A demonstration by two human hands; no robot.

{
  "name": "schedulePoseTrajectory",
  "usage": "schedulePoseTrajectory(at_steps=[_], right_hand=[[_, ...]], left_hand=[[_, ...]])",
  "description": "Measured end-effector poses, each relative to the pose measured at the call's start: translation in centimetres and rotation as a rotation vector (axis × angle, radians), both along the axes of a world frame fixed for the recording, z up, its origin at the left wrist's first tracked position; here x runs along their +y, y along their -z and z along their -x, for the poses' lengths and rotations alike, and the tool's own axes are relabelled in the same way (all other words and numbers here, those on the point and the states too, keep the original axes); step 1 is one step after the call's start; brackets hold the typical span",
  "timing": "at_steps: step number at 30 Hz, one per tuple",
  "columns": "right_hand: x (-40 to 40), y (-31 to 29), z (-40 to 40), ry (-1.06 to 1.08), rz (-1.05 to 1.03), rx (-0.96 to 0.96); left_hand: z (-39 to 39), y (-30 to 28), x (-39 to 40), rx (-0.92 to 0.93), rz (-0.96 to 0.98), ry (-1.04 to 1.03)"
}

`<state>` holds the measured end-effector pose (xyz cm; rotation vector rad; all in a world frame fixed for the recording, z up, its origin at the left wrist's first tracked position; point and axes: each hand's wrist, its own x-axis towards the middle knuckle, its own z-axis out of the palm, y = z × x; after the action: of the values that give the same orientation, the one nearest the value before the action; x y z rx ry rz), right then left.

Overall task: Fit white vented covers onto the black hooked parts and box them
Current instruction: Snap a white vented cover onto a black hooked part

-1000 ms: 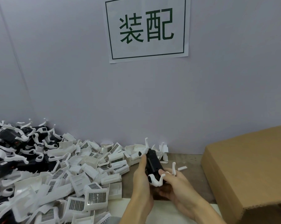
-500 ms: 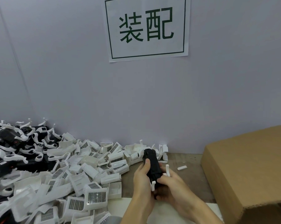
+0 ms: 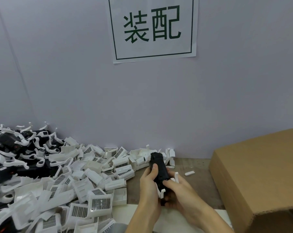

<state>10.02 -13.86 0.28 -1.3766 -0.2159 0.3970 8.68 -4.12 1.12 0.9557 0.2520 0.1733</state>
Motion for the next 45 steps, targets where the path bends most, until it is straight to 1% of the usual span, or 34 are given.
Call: schedulePoseTrajectory(at_steps=[4, 9, 17, 20, 22, 23, 25, 28, 29, 31, 34, 37, 41, 43, 45], right_hand=[[-0.2, 0.0, 0.0, -0.007, -0.032, -0.013], [-0.1, 0.1, -0.1, -0.029, -0.014, -0.025], [0.1, 0.2, -0.1, 0.039, 0.018, 0.007], [-0.1, 0.1, 0.1, -0.007, -0.013, 0.002], [-0.3, -0.1, 0.3, -0.064, -0.007, -0.018], [-0.3, -0.3, 0.3, -0.060, 0.008, -0.019], [-0.4, -0.3, -0.1, 0.050, 0.092, -0.021], [-0.5, -0.4, -1.3, 0.328, 0.298, -0.088], [-0.5, -0.6, -1.8, 0.386, 0.323, -0.112], [-0.3, -1.2, -3.3, 0.436, 0.347, -0.147], [0.4, -2.3, -6.3, 0.500, 0.463, -0.162], [1.4, -3.0, -9.4, 0.563, 0.630, -0.145], [2.8, -2.4, -12.6, 0.498, 0.855, -0.135], [3.1, -2.0, -13.5, 0.516, 0.911, -0.106], [2.9, -1.5, -14.0, 0.588, 0.902, -0.094]], left_hand=[[0.0, 0.0, 0.1, -0.005, 0.001, 0.007], [0.0, 0.1, 0.3, 0.019, 0.018, 0.012], [-0.2, 0.3, 0.2, 0.008, -0.002, 0.007], [-0.5, 0.2, 0.3, 0.033, 0.056, -0.019], [-0.6, 0.0, 0.5, 0.076, 0.140, -0.028], [-0.6, -0.1, 0.7, 0.096, 0.195, -0.039], [-0.9, -0.1, 1.3, 0.119, 0.305, -0.098], [-1.3, -0.1, 1.9, 0.115, 0.417, -0.191], [-1.3, -0.3, 1.9, 0.102, 0.464, -0.193], [-1.4, -0.3, 1.8, 0.096, 0.513, -0.193], [-1.6, 0.0, 1.6, 0.098, 0.497, -0.179], [-1.8, 0.3, 1.5, 0.133, 0.483, -0.142], [-2.1, 0.6, 1.4, 0.094, 0.390, -0.109], [-2.2, 0.8, 1.3, 0.073, 0.324, -0.123], [-2.1, 0.8, 1.2, 0.051, 0.302, -0.124]])
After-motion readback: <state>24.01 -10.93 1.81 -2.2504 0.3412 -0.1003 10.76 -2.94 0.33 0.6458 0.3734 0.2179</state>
